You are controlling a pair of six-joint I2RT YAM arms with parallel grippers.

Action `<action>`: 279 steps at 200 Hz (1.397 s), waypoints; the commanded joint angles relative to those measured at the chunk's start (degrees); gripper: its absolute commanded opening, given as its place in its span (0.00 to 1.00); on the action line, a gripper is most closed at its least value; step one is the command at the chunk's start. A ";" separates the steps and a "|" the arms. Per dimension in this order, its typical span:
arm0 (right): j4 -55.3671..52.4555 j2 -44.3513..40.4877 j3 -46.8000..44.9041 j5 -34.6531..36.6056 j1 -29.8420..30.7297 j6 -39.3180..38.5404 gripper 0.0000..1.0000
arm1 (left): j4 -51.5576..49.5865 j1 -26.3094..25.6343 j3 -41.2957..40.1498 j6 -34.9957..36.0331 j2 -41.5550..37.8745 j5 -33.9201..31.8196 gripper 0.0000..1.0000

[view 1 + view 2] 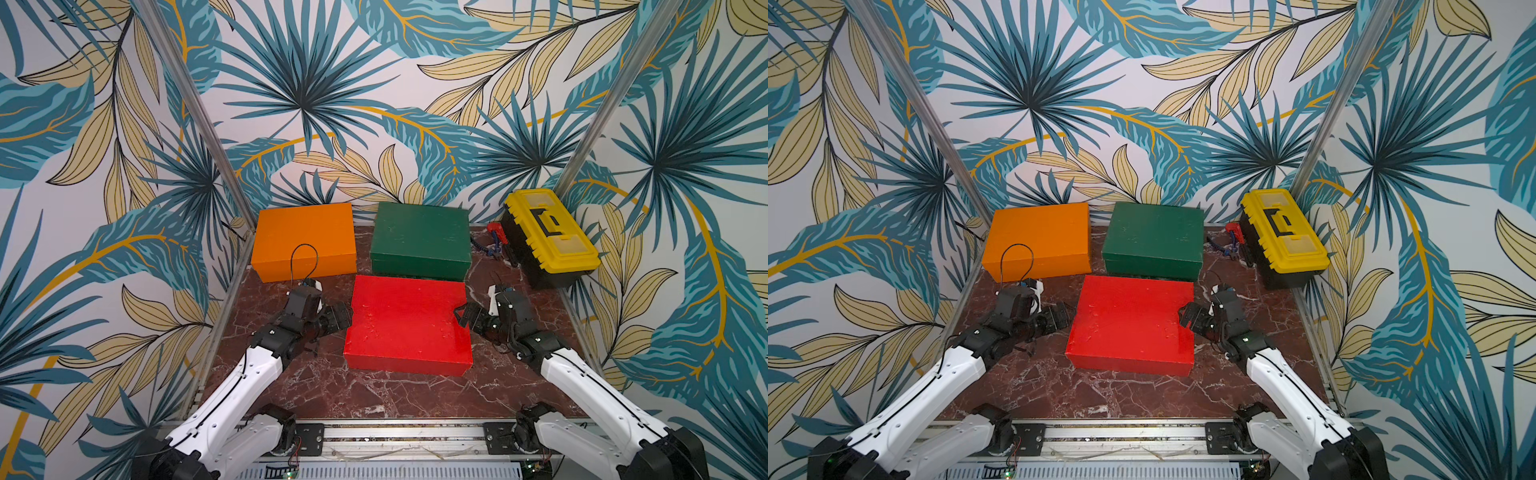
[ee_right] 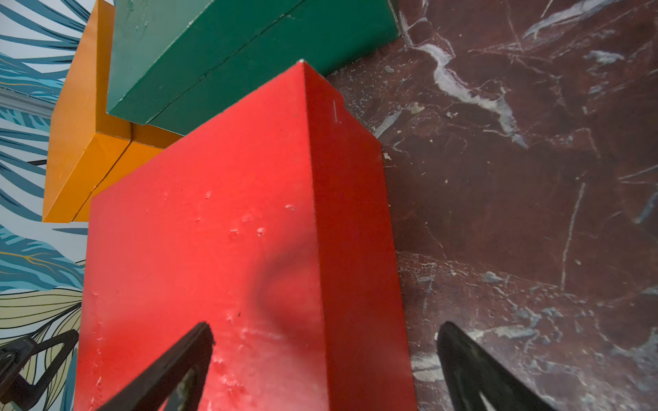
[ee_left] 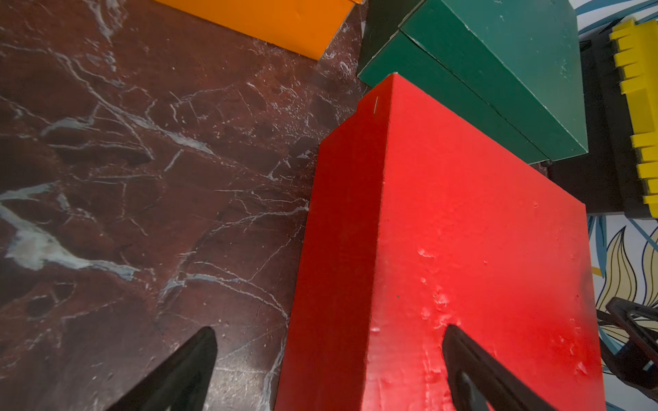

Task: Stack the shoeboxes
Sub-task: Pick up the shoebox from the center of the board.

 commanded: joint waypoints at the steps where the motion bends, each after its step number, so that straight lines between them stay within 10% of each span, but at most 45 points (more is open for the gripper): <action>1: 1.59 0.78 -1.54 1.66 0.42 1.71 0.99 | 5.40 -0.25 -2.02 0.66 2.48 0.54 0.98; 279: 15.48 14.24 -1.92 -4.79 7.75 8.24 0.93 | 17.42 -0.46 -7.14 -3.69 13.02 3.81 0.85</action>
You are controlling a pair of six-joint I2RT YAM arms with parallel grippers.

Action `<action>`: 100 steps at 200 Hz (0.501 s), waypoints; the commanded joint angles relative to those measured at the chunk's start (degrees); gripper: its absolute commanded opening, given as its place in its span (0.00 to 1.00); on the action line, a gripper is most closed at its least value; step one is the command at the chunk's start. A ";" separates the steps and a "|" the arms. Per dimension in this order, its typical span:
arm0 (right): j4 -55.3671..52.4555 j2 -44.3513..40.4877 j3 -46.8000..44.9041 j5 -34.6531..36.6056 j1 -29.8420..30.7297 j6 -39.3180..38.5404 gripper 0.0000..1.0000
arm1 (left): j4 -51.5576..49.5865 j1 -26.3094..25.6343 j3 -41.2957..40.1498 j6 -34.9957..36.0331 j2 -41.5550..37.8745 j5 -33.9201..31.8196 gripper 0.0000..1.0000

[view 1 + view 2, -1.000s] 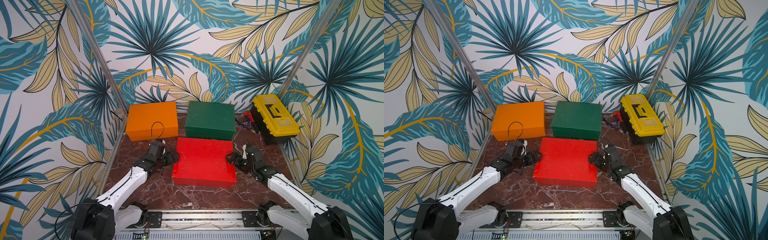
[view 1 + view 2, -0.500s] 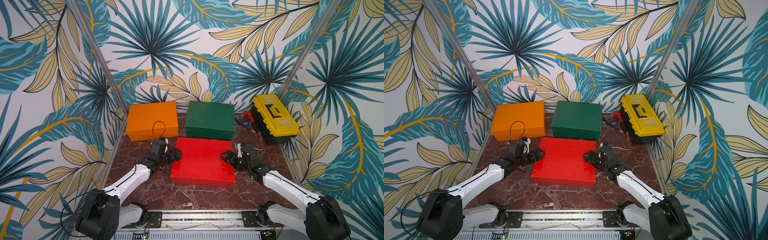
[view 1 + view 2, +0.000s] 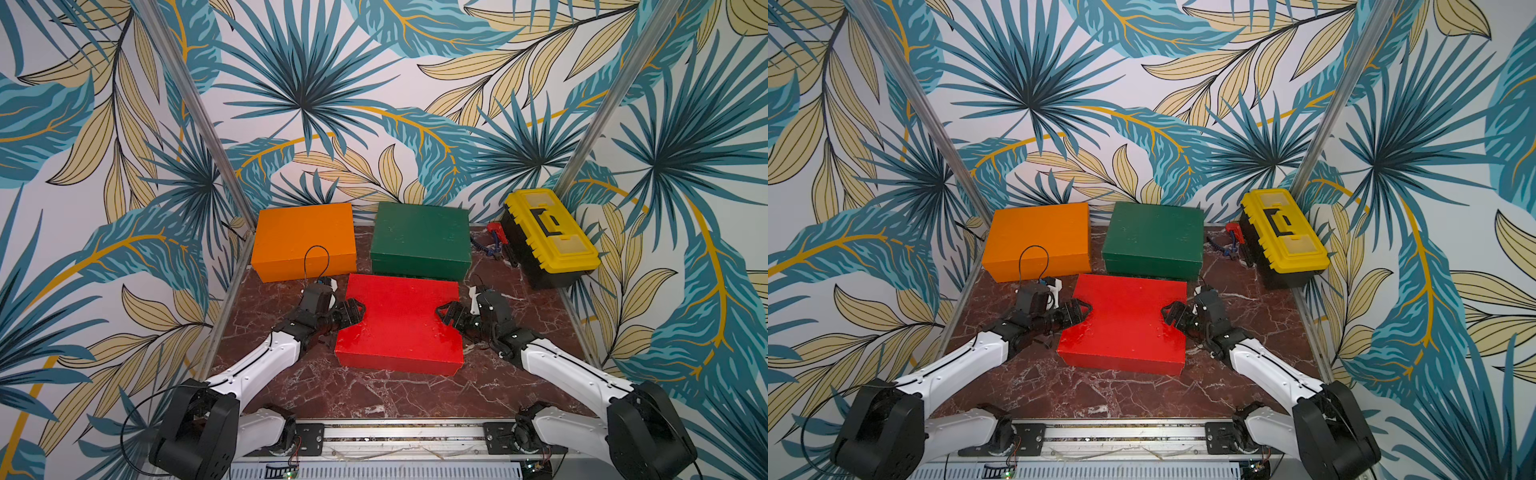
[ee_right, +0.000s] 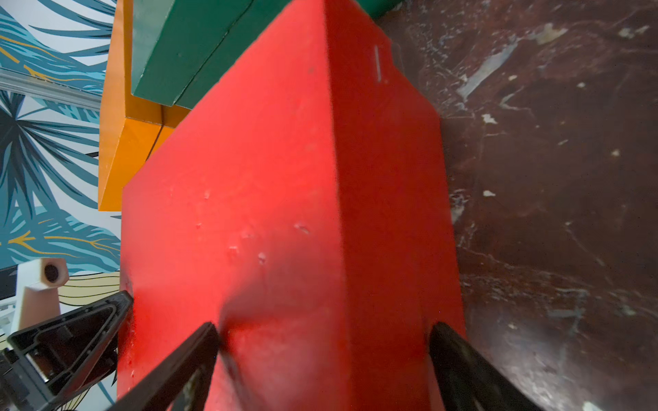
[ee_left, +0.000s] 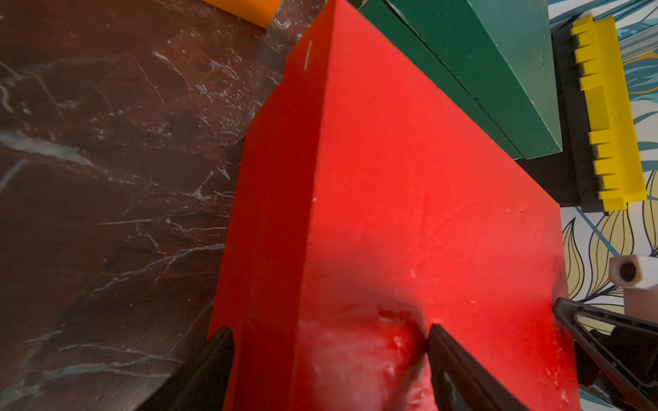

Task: Stack the shoeboxes
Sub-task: Pick up the shoebox from the center of the board.

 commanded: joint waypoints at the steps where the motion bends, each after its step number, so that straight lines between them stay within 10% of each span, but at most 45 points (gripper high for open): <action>1: -1.86 2.76 0.55 -0.32 1.92 -0.28 0.93 | -2.77 -0.28 -3.02 -0.94 0.62 -3.02 0.85; 100: -4.76 9.53 6.94 -0.03 2.26 -2.86 0.93 | -6.47 -0.23 -8.08 -2.56 -9.51 -4.23 0.87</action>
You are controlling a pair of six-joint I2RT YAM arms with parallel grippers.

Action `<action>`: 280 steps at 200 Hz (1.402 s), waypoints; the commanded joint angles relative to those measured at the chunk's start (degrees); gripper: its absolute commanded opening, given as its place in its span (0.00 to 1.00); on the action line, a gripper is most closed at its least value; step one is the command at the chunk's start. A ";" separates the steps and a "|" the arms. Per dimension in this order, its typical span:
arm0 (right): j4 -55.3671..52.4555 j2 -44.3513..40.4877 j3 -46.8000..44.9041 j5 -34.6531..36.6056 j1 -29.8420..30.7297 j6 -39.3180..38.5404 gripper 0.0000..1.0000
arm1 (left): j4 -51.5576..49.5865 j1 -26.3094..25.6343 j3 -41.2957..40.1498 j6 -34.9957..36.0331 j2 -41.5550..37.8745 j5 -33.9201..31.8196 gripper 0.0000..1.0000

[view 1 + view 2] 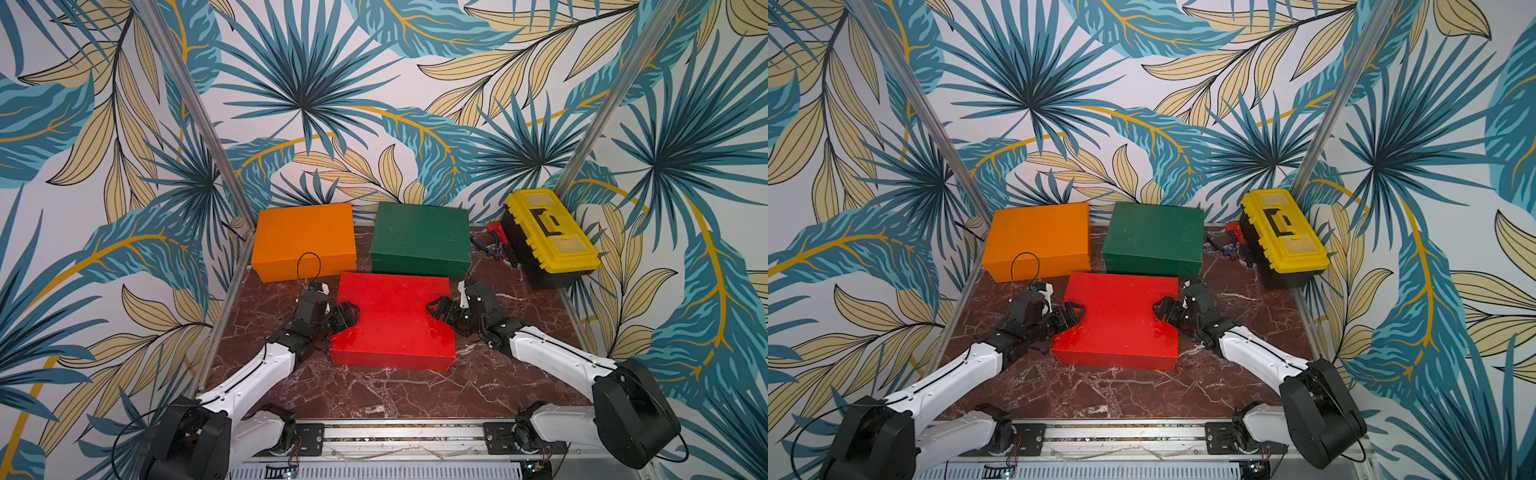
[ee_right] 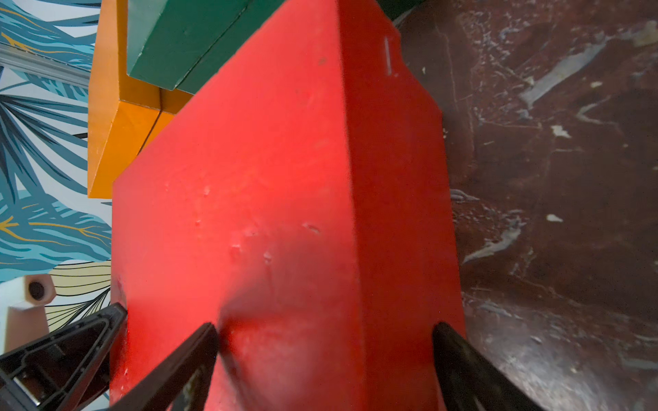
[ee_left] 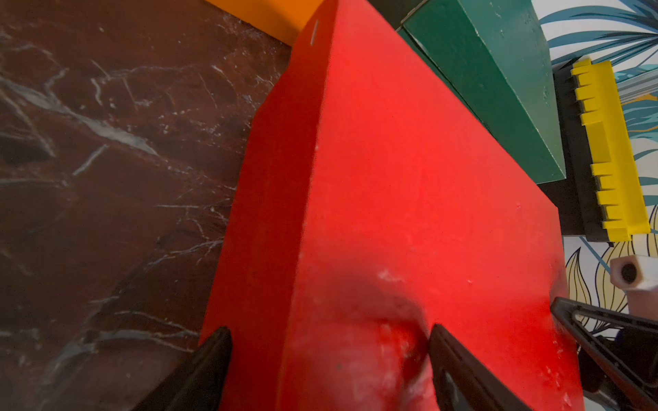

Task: Stack the shoeboxes
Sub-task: Pick up the shoebox from the center of the board.

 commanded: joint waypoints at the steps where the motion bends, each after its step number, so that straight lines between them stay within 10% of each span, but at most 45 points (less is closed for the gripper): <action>1: -3.85 1.99 0.29 -0.08 0.52 -1.21 0.93 | -6.50 -0.32 -2.50 0.53 -1.89 -0.35 0.87; 280: -7.72 -2.67 3.37 -2.25 4.33 -0.47 0.90 | -8.79 -0.50 4.61 2.94 -2.67 6.09 0.85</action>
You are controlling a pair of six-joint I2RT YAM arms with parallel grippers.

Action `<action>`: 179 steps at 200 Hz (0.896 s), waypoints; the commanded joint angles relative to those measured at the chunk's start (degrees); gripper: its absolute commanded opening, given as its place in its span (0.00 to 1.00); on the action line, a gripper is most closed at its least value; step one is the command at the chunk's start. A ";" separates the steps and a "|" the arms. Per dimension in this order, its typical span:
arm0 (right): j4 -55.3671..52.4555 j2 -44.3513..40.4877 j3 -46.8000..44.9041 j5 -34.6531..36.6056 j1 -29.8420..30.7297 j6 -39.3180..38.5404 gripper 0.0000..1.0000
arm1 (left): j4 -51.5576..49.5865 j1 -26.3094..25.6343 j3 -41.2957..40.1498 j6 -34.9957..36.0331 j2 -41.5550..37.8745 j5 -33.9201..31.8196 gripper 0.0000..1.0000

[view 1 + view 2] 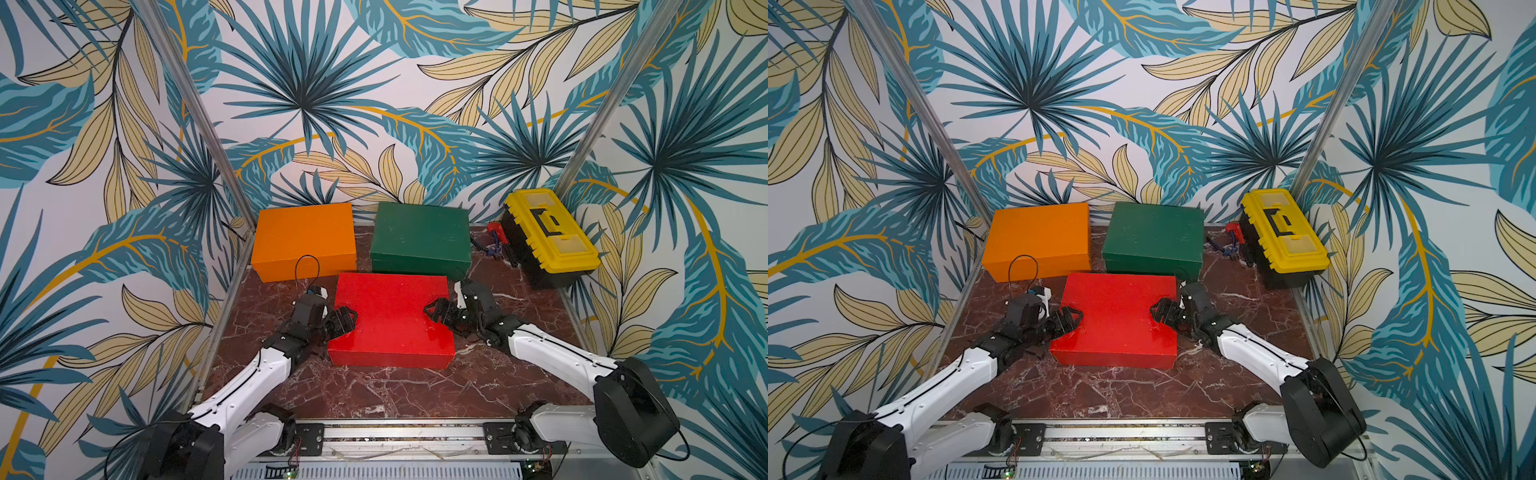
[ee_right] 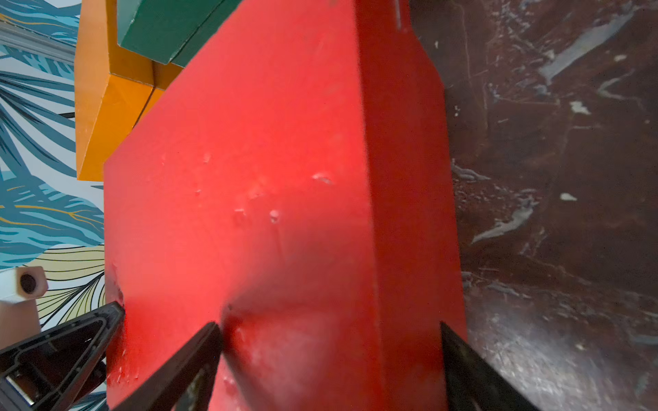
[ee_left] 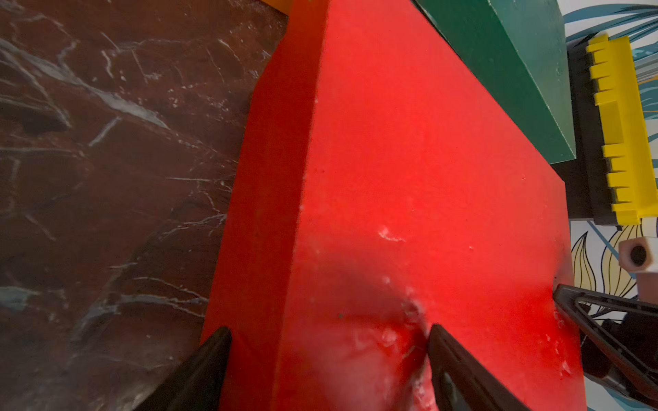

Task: Stack the shoeboxes
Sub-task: Pick up the shoebox from the center of the board.

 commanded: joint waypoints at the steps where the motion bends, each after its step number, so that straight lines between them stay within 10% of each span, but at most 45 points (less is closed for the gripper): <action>1: -2.95 -1.53 1.82 -2.56 2.06 -0.12 0.90 | -3.13 -0.69 3.54 1.57 -0.90 4.26 0.85; 179: -13.43 -4.85 14.11 -3.74 2.36 -1.75 0.86 | -11.37 -2.15 21.80 1.74 1.71 6.92 0.82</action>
